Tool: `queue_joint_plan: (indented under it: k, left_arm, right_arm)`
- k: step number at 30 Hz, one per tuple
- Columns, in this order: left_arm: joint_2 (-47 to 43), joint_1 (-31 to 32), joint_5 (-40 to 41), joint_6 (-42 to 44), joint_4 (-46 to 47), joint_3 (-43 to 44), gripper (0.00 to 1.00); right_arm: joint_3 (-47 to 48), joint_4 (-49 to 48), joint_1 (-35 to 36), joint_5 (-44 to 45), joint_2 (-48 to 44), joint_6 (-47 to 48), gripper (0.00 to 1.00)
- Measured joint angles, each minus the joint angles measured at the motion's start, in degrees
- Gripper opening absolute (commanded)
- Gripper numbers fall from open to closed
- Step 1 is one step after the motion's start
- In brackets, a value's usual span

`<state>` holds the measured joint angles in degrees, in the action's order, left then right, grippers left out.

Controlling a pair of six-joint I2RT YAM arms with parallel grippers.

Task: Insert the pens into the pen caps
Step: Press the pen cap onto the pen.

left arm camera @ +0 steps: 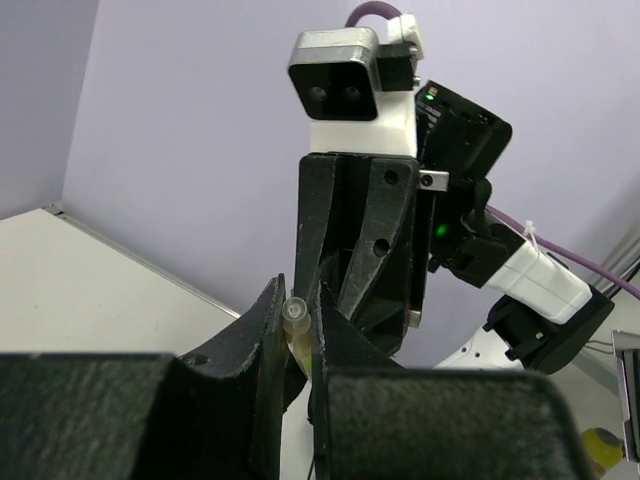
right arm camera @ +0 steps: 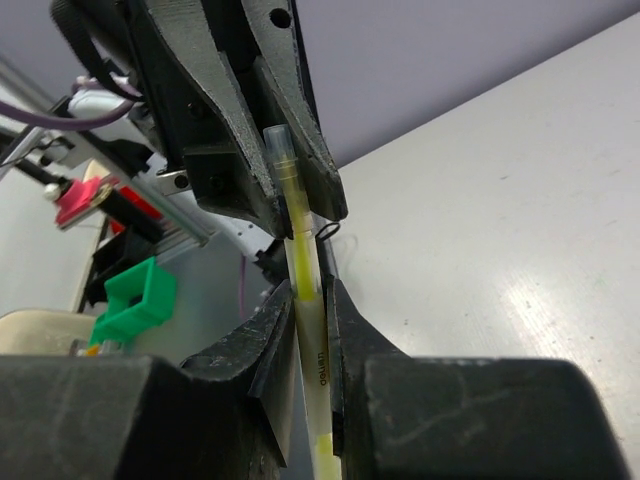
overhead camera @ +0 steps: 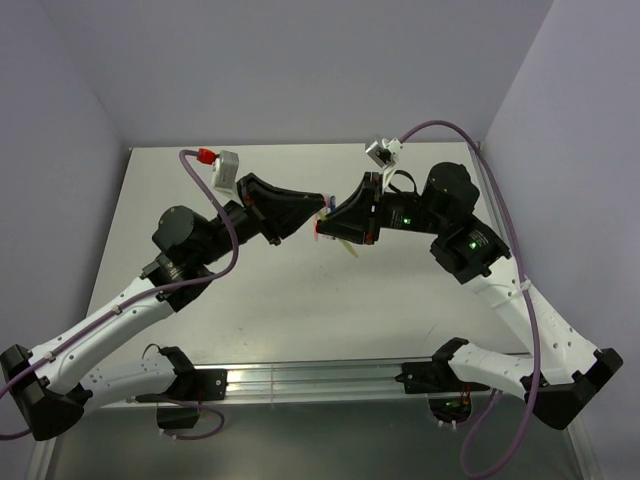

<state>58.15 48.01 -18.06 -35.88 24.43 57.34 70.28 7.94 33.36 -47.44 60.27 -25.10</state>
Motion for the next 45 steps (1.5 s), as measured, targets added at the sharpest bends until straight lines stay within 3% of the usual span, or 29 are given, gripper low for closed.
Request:
queue_joint_plan:
  k: [21,30,39,45]
  left_arm:
    - [1.1,1.4,10.1,-1.9,-0.5,0.0,0.00]
    - [2.1,1.7,12.9,-1.7,-1.2,-0.5,0.00]
    - [2.1,2.6,16.3,0.2,-6.2,0.6,0.00]
    - [2.1,2.9,17.5,2.1,-10.8,3.1,0.00]
  right_arm:
    - [6.8,12.5,10.3,28.1,1.3,7.3,0.00]
    - [8.6,16.5,13.1,35.6,3.5,9.3,0.00]
    - [10.4,20.3,13.7,37.2,5.4,10.2,0.00]
    - [11.0,20.7,13.7,36.5,5.8,10.6,0.20]
